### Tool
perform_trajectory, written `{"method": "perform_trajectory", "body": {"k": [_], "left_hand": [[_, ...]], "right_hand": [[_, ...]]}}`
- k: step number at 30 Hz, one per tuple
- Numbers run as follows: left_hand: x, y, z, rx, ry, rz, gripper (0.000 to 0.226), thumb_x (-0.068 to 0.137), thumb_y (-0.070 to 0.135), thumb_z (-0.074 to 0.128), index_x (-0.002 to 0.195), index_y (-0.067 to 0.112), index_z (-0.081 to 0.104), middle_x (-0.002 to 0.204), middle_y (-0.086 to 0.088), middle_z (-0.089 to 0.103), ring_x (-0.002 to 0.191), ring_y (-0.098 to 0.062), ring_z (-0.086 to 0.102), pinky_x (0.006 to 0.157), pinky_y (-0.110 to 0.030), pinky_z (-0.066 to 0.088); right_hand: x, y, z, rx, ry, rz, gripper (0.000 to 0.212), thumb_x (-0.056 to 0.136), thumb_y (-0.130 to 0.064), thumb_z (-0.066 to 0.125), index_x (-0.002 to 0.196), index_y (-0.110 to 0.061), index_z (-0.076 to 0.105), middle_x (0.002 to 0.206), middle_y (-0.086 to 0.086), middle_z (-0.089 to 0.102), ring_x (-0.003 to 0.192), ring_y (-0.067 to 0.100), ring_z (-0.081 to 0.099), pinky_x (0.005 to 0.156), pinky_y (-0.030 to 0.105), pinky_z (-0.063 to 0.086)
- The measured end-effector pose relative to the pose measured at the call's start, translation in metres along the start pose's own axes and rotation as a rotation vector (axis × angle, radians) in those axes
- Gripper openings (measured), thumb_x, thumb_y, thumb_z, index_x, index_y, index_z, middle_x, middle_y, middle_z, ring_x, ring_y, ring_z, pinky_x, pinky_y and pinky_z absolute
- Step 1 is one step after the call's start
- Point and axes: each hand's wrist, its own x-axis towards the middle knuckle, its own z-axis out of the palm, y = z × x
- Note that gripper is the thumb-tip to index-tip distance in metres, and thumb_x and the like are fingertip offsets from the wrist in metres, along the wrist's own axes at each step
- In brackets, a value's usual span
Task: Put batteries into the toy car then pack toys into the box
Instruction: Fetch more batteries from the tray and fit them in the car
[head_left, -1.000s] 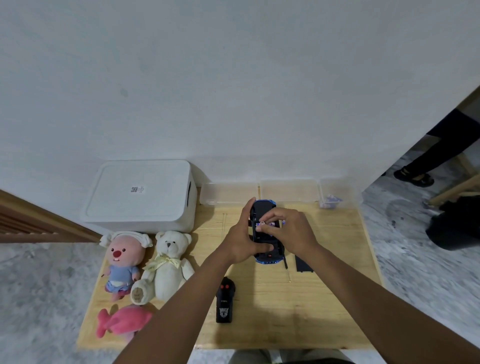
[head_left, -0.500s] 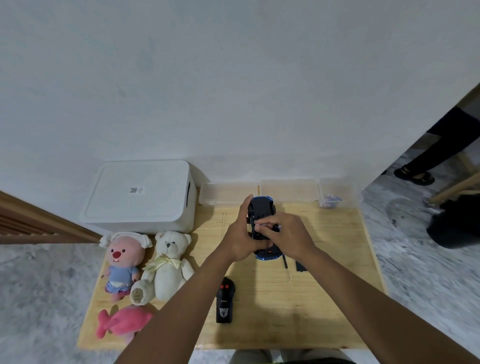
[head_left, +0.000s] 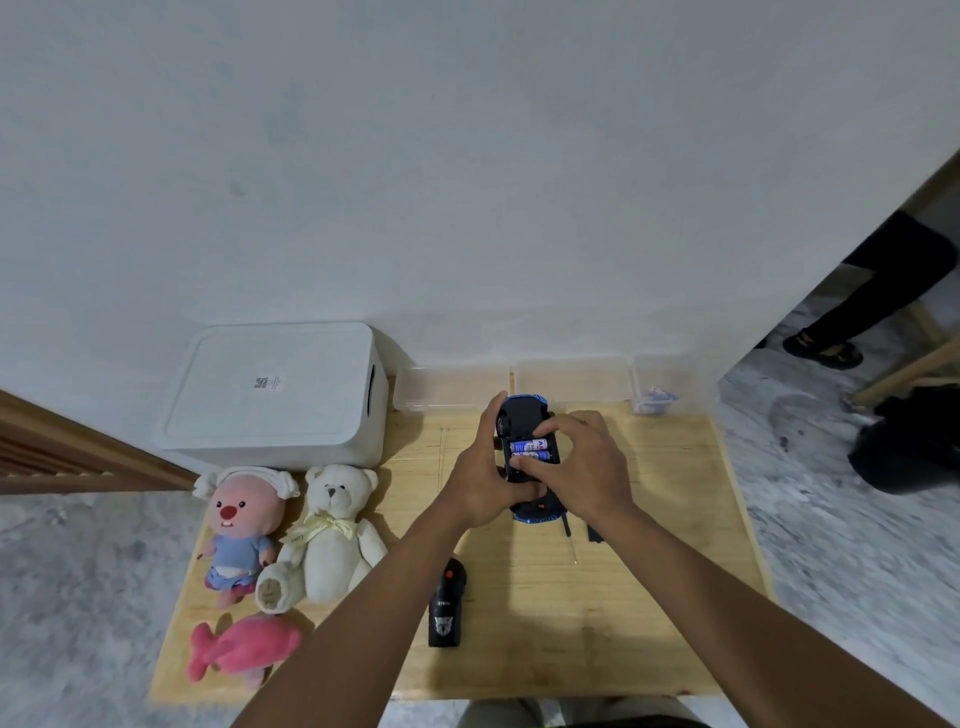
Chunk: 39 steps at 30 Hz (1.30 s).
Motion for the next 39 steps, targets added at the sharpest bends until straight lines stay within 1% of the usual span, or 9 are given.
{"method": "perform_trajectory", "body": {"k": [6,11,13,16,21,24,28,35,39], "left_hand": [[0.000,0.001,0.002,-0.003,0.018,0.001,0.121,0.077,0.008,0.087,0.159,0.048,0.007,0.123,0.011,0.061,0.111,-0.015,0.065,0.082,-0.023,0.059],[0.001,0.006,-0.005,0.026,0.012,0.011,0.122,0.076,0.010,0.088,0.159,0.049,0.007,0.121,0.019,0.057,0.104,-0.017,0.067,0.081,-0.023,0.059],[0.003,0.007,-0.006,0.052,0.009,0.023,0.122,0.076,0.010,0.088,0.159,0.048,0.007,0.122,0.019,0.059,0.109,-0.007,0.066,0.084,-0.026,0.059],[0.003,0.006,-0.008,0.080,-0.003,0.035,0.122,0.076,0.011,0.088,0.160,0.047,0.006,0.125,0.015,0.062,0.104,0.012,0.062,0.084,-0.025,0.059],[0.003,0.004,-0.011,0.024,-0.010,0.023,0.124,0.075,0.009,0.088,0.158,0.052,0.006,0.130,0.010,0.059,0.116,-0.006,0.063,0.090,-0.035,0.061],[0.003,0.004,-0.013,0.028,-0.030,0.024,0.123,0.076,0.009,0.088,0.157,0.053,0.006,0.134,0.008,0.058,0.109,0.009,0.061,0.089,-0.034,0.061],[0.003,0.000,-0.012,0.032,-0.039,0.035,0.122,0.077,0.010,0.087,0.158,0.052,0.006,0.137,0.007,0.057,0.106,0.008,0.061,0.090,-0.033,0.060],[-0.001,-0.005,-0.012,0.068,-0.062,0.030,0.122,0.079,0.009,0.086,0.158,0.051,0.003,0.135,0.009,0.059,0.102,0.008,0.064,0.084,-0.028,0.061],[-0.003,-0.012,-0.009,0.072,-0.045,0.011,0.123,0.078,0.009,0.086,0.160,0.048,0.002,0.137,0.009,0.057,0.103,0.013,0.062,0.085,-0.024,0.060]], "right_hand": [[-0.002,-0.001,-0.001,0.025,-0.005,0.005,0.033,0.069,-0.053,0.083,0.093,-0.040,0.063,0.091,-0.017,0.068,0.083,0.010,0.064,0.068,0.033,0.056],[-0.003,0.005,-0.001,0.005,0.042,0.005,0.019,0.076,-0.049,0.081,0.090,-0.040,0.072,0.093,-0.018,0.071,0.087,0.010,0.066,0.068,0.030,0.056],[-0.003,0.005,0.000,0.008,0.044,0.010,0.016,0.077,-0.047,0.081,0.089,-0.040,0.073,0.097,-0.018,0.072,0.090,0.009,0.066,0.069,0.029,0.055],[-0.002,0.002,-0.001,-0.017,0.027,0.014,0.016,0.077,-0.048,0.081,0.088,-0.040,0.073,0.100,-0.017,0.072,0.091,0.010,0.064,0.069,0.030,0.054],[0.001,0.001,-0.006,-0.012,-0.015,-0.042,0.023,0.077,-0.044,0.081,0.091,-0.037,0.064,0.098,-0.022,0.068,0.096,0.009,0.065,0.075,0.035,0.056],[0.005,0.005,-0.009,0.001,-0.024,-0.047,0.022,0.080,-0.042,0.079,0.092,-0.038,0.061,0.096,-0.023,0.068,0.102,0.009,0.065,0.079,0.038,0.056],[0.009,0.005,-0.011,-0.017,-0.048,-0.046,0.029,0.078,-0.041,0.082,0.095,-0.040,0.059,0.093,-0.021,0.068,0.100,0.013,0.065,0.080,0.039,0.056],[0.008,0.000,-0.016,-0.206,-0.111,-0.112,0.030,0.078,-0.049,0.078,0.093,-0.035,0.056,0.086,-0.017,0.064,0.084,0.010,0.061,0.068,0.033,0.052],[0.013,-0.005,-0.022,-0.201,-0.184,-0.075,0.023,0.086,-0.034,0.070,0.097,-0.026,0.051,0.070,-0.012,0.047,0.064,0.009,0.047,0.052,0.028,0.035]]}}
